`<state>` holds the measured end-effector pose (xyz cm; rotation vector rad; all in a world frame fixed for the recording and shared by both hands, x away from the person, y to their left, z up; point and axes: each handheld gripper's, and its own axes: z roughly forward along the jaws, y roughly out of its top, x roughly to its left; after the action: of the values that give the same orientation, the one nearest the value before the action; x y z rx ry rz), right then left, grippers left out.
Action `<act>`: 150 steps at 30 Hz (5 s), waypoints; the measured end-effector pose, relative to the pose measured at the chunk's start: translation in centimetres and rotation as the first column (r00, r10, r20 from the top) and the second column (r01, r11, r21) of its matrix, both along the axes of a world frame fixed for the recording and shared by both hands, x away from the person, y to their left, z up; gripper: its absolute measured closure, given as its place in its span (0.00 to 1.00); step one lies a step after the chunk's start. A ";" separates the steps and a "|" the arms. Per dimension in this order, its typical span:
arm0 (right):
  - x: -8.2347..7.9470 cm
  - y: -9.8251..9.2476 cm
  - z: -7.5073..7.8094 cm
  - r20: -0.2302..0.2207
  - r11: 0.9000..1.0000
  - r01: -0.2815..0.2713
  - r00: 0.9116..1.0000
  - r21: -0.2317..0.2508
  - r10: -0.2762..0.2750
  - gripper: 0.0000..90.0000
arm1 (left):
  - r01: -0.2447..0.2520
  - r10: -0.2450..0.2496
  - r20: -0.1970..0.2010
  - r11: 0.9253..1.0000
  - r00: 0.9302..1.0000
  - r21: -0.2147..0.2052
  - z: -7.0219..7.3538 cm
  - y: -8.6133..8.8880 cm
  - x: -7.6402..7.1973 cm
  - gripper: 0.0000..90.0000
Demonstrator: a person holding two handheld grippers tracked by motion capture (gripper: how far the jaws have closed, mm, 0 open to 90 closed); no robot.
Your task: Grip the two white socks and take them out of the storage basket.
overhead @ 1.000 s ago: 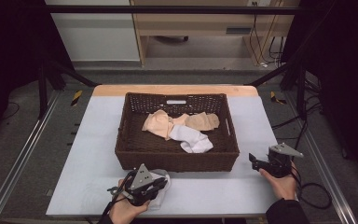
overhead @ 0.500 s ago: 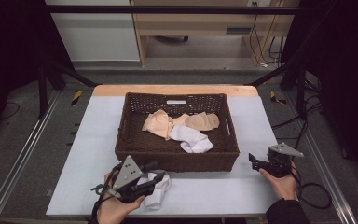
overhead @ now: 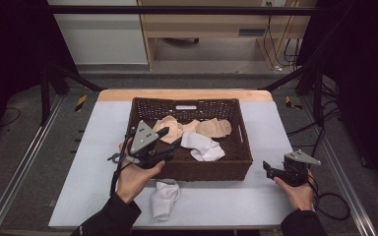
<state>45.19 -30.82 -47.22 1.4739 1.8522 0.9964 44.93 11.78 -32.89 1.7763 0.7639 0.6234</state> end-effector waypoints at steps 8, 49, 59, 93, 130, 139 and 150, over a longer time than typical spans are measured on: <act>0.0 0.0 0.0 0.000 1.000 -0.002 1.000 0.003 0.002 0.18 | -0.040 0.040 0.000 0.999 0.999 0.028 0.1 -2.8 4.9 0.49; 0.3 0.1 -0.2 -0.015 1.000 -0.004 1.000 -0.005 0.004 0.17 | 0.030 0.122 -0.388 0.931 0.914 0.363 -11.3 -7.3 13.9 0.48; 0.2 0.0 -0.1 -0.010 1.000 -0.005 1.000 -0.005 0.005 0.18 | 0.107 0.113 -0.489 0.911 0.865 0.399 -11.7 -7.2 14.0 0.94; 0.2 -0.2 -0.1 -0.007 1.000 -0.004 1.000 0.005 0.004 0.18 | 0.053 0.075 -0.379 0.947 0.922 0.318 -10.0 -6.9 14.3 0.95; 0.2 -0.1 -0.2 -0.007 1.000 -0.004 1.000 -0.007 0.004 0.18 | 0.106 -0.042 0.202 0.943 0.979 -0.316 6.6 1.5 1.1 0.95; 0.2 -0.1 -0.2 -0.007 1.000 -0.004 1.000 -0.007 0.004 0.18 | 0.167 -0.076 0.275 0.932 0.958 -0.322 9.3 2.9 -2.4 0.95; 0.1 -0.2 -0.1 -0.005 1.000 -0.004 1.000 -0.002 0.004 0.18 | 0.243 -0.172 0.246 0.923 0.954 -0.298 7.8 3.6 -6.9 0.95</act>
<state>45.27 -30.97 -47.33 1.4730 1.8598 0.9933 38.01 15.34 -25.13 1.4341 0.4866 0.5030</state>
